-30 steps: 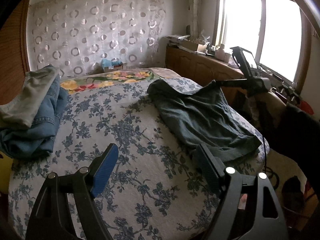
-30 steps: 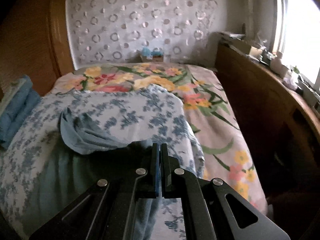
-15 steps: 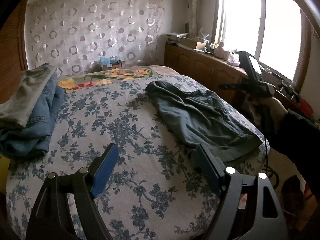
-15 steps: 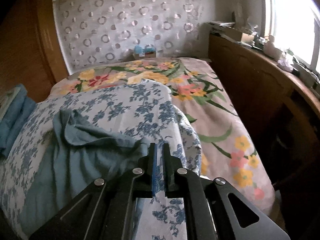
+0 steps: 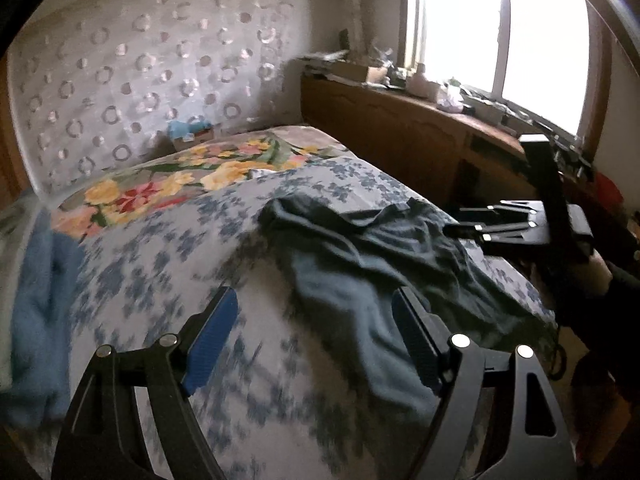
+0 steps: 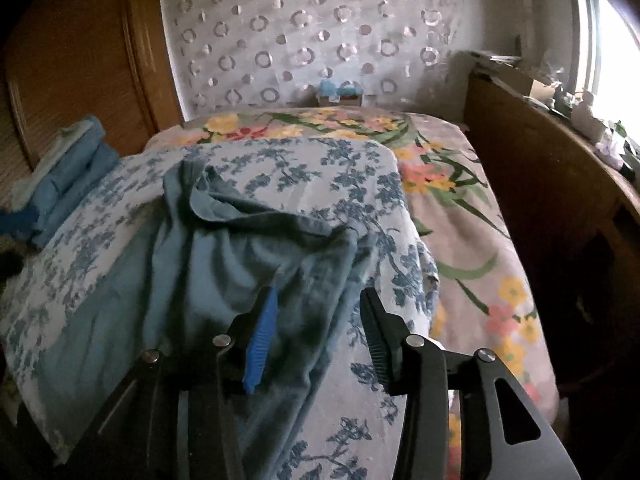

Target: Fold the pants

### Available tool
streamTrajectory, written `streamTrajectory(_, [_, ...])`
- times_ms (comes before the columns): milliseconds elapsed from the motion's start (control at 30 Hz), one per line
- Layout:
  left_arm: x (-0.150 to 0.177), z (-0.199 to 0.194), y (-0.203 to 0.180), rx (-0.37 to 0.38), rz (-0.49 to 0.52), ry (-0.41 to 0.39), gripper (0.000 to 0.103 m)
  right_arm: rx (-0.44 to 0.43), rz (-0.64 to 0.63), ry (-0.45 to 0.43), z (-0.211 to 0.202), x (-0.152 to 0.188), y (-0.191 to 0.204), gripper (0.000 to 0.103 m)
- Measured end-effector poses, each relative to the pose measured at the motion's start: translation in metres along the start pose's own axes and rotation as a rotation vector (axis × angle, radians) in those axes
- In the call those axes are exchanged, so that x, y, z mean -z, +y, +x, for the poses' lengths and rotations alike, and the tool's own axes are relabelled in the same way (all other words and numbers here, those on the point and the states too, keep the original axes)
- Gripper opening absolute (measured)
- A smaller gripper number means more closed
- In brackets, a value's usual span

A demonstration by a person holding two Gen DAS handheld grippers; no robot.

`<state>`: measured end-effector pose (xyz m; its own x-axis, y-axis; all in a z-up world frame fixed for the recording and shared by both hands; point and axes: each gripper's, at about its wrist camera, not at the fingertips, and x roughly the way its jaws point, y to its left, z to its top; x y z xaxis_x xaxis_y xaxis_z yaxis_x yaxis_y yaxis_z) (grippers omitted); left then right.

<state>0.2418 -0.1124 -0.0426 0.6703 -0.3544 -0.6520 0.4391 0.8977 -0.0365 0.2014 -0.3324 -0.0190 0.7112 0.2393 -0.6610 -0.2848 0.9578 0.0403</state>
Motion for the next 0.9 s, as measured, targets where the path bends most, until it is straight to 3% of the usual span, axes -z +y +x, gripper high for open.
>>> streamTrajectory(200, [-0.031, 0.046, -0.007, 0.050, 0.034, 0.038, 0.079, 0.043, 0.038, 0.052, 0.008, -0.006, -0.014, 0.045])
streamTrajectory(400, [-0.048, 0.077, -0.020, 0.107, 0.058, 0.067, 0.064, 0.029, 0.074, 0.082, 0.016, -0.008, -0.013, 0.045])
streamTrajectory(533, [-0.052, 0.101, -0.025, 0.162, 0.062, 0.148, 0.053, 0.027, 0.063, 0.074, 0.010, -0.003, -0.010, 0.045])
streamTrajectory(700, [-0.053, 0.116, -0.028, 0.141, 0.071, 0.184, 0.048, 0.031, 0.023, 0.069, 0.011, 0.002, 0.000, 0.045])
streamTrajectory(900, [-0.055, 0.138, -0.029, 0.066, 0.091, 0.221, 0.046, 0.038, 0.004, 0.067, 0.014, 0.009, 0.004, 0.045])
